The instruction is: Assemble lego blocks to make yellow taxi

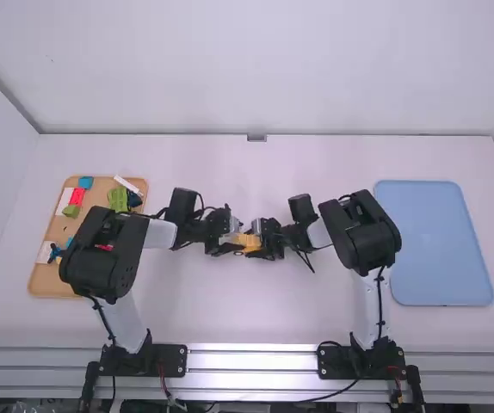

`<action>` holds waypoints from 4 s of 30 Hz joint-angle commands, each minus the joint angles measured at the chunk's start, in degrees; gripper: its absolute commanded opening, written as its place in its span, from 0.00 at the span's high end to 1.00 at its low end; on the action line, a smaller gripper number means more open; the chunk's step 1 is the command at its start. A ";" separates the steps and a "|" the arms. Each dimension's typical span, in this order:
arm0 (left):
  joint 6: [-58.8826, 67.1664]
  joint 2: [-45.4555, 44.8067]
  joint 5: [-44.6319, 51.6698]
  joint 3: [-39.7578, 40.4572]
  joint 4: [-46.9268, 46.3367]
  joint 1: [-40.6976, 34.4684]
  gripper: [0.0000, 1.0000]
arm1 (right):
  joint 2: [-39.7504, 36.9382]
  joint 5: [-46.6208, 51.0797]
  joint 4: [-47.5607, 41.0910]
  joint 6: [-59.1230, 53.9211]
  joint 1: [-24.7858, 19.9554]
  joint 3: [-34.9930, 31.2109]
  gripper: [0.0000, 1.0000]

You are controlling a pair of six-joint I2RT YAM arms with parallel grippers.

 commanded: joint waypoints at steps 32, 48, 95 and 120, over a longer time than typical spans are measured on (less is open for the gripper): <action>-4.52 3.15 -19.76 0.26 -13.11 -2.58 0.98 | 0.52 1.27 -0.31 0.31 0.07 -0.35 0.47; -5.20 -16.72 -6.88 3.30 -13.09 1.03 0.36 | 0.50 10.71 -0.13 -0.13 -1.31 -0.24 0.47; -90.55 -44.57 -72.72 3.15 -36.41 10.99 0.01 | -23.93 18.64 -48.33 1.66 1.05 31.98 0.01; -103.93 -61.92 -85.50 3.15 -61.53 33.83 0.01 | -23.93 14.58 -39.52 16.81 4.83 34.12 0.02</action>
